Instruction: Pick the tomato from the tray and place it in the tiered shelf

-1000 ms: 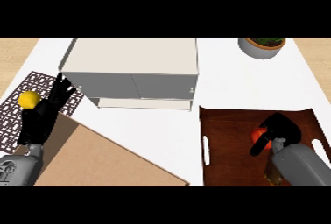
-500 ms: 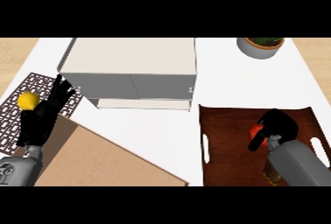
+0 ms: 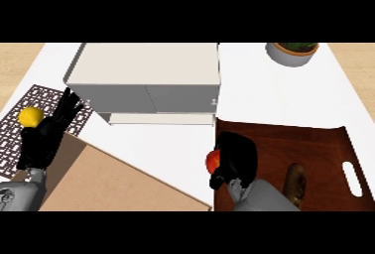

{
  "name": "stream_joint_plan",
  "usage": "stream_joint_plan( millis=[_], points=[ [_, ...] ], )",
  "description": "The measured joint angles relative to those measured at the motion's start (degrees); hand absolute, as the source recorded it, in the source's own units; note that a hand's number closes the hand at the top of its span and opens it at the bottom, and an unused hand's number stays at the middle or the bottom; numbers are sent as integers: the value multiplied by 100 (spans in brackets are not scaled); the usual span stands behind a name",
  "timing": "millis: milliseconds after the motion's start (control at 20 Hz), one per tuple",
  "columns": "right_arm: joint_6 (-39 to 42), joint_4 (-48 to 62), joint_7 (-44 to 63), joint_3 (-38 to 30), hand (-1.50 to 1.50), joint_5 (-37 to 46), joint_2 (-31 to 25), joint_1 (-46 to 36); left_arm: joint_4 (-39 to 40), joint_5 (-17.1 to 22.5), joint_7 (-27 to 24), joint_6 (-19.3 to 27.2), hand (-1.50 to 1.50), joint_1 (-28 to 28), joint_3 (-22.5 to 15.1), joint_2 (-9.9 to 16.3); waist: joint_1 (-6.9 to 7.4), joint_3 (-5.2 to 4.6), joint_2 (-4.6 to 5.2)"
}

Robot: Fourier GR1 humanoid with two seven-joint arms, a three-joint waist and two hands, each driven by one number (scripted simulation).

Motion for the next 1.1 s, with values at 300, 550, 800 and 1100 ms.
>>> stream_joint_plan(
  millis=[300, 550, 800, 1100],
  points=[
    [167, -847, 290, 346, 150, 1133, 481, -220, -86, -22, 20, 62, 0, 185, 76, 15, -156, 15, -44],
    [213, -1723, 385, 148, 150, 1852, 645, -597, -145, -7, 38, 23, 0, 253, 105, 17, -184, 24, -31],
    [399, -2298, 476, -152, 150, 2235, 693, -1007, -187, 31, 63, -42, 0, 208, 83, 12, -116, 13, 6],
    [702, -2163, 413, -830, 150, 2361, 716, -1728, -194, 0, 88, -64, 0, 101, -5, -2, 6, 7, 70]
  ],
)
